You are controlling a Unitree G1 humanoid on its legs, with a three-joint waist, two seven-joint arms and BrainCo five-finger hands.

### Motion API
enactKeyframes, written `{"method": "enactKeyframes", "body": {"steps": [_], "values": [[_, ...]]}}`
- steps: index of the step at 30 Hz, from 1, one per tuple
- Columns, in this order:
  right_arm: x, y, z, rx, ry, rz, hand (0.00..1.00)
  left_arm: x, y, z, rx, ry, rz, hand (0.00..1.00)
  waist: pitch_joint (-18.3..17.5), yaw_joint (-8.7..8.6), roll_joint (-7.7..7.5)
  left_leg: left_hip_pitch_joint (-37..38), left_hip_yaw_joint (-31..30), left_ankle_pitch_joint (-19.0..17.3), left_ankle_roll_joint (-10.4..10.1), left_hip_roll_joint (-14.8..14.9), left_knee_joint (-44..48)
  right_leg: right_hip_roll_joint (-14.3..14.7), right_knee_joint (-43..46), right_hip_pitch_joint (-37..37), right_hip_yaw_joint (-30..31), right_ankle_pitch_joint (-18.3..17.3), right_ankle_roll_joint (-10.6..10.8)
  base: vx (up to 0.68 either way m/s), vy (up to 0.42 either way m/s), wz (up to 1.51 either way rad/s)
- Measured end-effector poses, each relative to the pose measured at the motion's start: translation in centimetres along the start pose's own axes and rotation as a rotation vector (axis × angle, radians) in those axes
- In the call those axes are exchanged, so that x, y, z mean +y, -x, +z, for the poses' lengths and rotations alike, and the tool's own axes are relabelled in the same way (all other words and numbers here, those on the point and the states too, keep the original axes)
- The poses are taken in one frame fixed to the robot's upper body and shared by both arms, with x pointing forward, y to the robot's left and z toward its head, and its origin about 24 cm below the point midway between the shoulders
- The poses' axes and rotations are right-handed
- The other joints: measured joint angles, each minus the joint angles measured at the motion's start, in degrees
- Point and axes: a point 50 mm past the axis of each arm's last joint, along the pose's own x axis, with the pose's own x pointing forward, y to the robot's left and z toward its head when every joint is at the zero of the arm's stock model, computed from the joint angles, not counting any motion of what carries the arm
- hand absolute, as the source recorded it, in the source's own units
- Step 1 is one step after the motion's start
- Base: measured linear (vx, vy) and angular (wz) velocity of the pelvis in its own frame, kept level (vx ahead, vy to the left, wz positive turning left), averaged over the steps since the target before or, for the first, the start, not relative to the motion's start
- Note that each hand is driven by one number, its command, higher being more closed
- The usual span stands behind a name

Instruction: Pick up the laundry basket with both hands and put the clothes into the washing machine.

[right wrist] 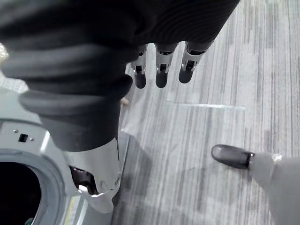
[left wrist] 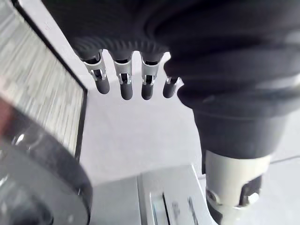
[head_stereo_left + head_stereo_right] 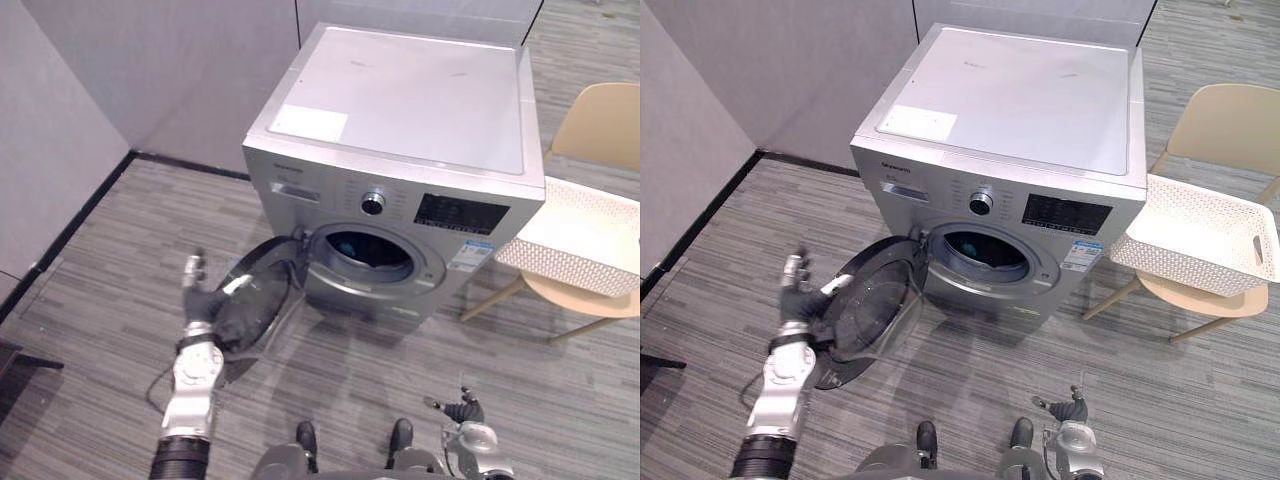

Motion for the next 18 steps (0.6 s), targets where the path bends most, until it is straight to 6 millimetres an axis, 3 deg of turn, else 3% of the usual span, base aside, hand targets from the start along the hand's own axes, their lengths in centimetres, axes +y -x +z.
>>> {"method": "enactKeyframes", "body": {"steps": [4,9,12,13,18], "values": [[-0.1,-0.1,0.4,-0.014,0.001,0.002,0.0,2.3,-1.3,-2.2,0.108,-0.083,0.088,0.0,0.6,0.79,-1.66,-2.6,0.7,0.4,-0.5,0.3,0.0,0.6,-1.6,-2.5,0.9,1.5,-0.3,-0.05,-0.024,-0.13],[0.4,-0.4,2.3,-0.068,-0.014,0.01,0.0,3.5,-3.2,-4.2,0.243,-0.136,0.124,0.0,3.9,1.25,-6.13,-9.5,1.3,0.9,-0.8,1.6,2.8,1.7,-2.3,-8.1,1.7,3.6,-1.3,-0.08,-0.031,-0.09],[0.5,-0.3,2.9,-0.098,-0.025,0.004,0.0,2.9,-4.0,-4.1,0.266,-0.103,0.107,0.0,4.9,1.86,-6.78,-14.2,1.4,0.1,-1.2,3.3,6.2,2.5,-1.9,-11.5,2.1,4.7,-2.2,-0.08,-0.025,-0.09],[0.6,-0.3,3.2,-0.114,-0.032,0.006,0.0,2.1,-4.6,-3.7,0.268,-0.079,0.096,0.0,5.9,2.88,-6.8,-16.1,1.6,-0.9,-1.3,4.1,8.5,2.9,-1.7,-12.7,2.6,4.9,-2.2,-0.14,-0.049,-0.23],[1.4,0.0,4.1,-0.155,-0.046,0.027,0.0,1.5,-5.6,-2.7,0.252,-0.019,0.119,0.0,7.5,3.43,-6.31,-21.6,1.6,-4.0,-2.2,7.5,15.0,4.9,-0.9,-15.7,3.0,5.2,-2.9,-0.12,-0.04,-0.15]]}}
